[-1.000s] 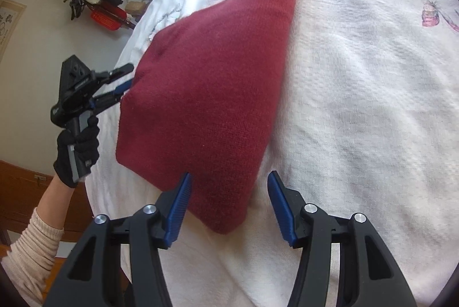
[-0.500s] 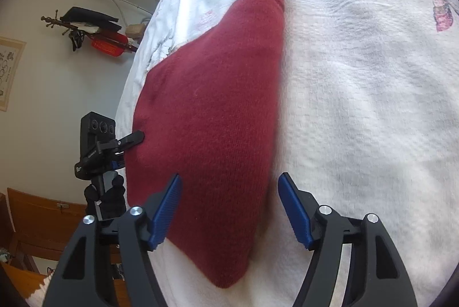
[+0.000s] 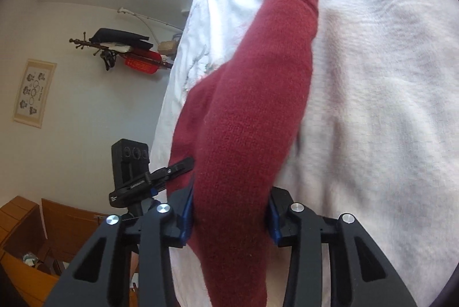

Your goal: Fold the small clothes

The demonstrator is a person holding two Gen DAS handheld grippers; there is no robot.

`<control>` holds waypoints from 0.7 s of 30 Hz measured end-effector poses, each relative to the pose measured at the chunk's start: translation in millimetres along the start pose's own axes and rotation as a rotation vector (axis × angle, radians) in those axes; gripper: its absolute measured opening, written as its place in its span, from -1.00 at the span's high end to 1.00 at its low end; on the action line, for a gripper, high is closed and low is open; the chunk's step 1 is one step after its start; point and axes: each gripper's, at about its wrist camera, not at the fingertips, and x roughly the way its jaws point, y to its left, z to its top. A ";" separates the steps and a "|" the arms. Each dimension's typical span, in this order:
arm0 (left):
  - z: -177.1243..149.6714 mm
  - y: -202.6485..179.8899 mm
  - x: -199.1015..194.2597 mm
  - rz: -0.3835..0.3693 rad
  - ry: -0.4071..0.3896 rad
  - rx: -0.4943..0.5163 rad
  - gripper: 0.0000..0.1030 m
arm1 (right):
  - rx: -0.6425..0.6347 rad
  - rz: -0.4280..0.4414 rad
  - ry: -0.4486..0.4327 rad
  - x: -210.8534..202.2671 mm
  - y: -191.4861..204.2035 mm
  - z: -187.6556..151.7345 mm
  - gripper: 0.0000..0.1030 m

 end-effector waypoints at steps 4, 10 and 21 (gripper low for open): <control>-5.4 -7.9 -14.2 -0.010 -0.029 -0.009 0.31 | -0.085 -0.020 0.021 -13.9 32.5 -3.7 0.22; -30.9 -55.9 -12.8 -0.131 0.020 0.046 0.40 | -0.098 -0.035 0.005 -69.8 39.1 -13.8 0.23; -96.4 -124.0 80.8 -0.155 0.166 0.101 0.39 | 0.020 -0.163 -0.045 -167.3 -37.4 -64.0 0.23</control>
